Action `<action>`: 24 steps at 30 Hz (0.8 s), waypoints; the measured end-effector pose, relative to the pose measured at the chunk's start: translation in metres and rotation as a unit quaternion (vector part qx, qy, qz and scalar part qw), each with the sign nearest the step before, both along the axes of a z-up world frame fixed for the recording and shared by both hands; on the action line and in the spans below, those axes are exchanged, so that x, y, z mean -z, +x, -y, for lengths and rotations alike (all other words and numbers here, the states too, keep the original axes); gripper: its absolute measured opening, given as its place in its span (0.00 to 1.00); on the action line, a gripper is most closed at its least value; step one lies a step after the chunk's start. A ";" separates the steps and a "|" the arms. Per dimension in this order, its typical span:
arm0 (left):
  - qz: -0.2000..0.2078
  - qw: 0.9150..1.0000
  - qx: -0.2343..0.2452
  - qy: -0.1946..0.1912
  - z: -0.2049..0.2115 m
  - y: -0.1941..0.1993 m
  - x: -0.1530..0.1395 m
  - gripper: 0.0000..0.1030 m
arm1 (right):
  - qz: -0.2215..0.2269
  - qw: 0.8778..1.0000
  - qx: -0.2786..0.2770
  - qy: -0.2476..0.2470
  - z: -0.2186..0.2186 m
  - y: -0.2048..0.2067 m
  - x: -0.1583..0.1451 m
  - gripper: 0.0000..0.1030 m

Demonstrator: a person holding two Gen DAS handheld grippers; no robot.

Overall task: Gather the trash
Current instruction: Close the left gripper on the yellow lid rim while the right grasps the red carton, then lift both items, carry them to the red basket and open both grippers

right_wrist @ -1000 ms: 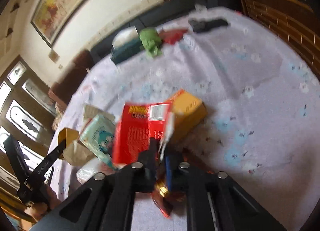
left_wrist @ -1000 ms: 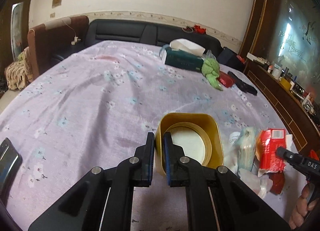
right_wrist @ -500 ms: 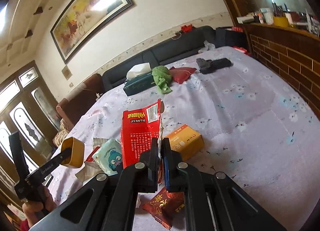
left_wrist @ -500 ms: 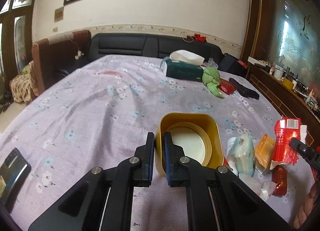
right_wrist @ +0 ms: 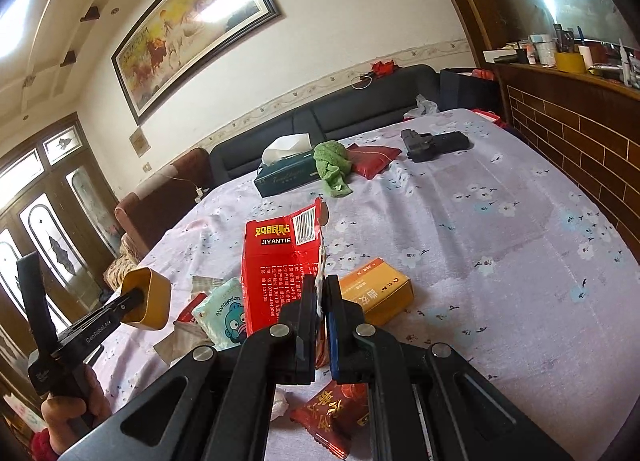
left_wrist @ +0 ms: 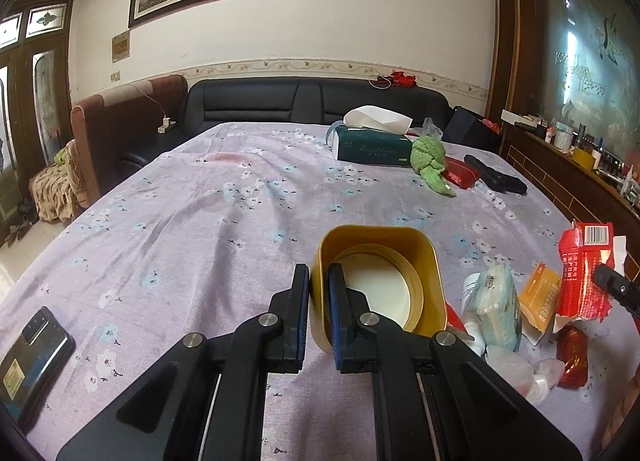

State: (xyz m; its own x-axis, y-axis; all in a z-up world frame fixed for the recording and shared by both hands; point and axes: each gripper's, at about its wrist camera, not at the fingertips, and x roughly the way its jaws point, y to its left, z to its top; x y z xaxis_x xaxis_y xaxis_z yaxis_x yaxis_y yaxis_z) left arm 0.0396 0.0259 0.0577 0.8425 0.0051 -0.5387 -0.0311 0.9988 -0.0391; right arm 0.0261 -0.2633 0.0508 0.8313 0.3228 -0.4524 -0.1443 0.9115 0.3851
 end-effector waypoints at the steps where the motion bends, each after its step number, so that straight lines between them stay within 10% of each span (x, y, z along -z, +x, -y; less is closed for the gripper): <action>1: 0.000 1.000 0.000 0.002 0.001 0.000 0.000 0.09 | 0.000 1.000 0.001 -0.002 0.000 0.000 0.000 0.04; 24: 0.011 1.000 -0.005 0.028 0.006 -0.004 0.000 0.09 | 0.012 0.999 0.028 -0.036 -0.003 -0.006 -0.002 0.04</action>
State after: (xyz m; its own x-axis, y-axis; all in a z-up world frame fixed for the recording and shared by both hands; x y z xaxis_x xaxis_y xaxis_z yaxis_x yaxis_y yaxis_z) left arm 0.0359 0.0202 0.0574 0.8536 0.0427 -0.5192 -0.0405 0.9991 0.0156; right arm 0.0205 -0.2604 0.0528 0.8579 0.2422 -0.4531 -0.0999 0.9437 0.3153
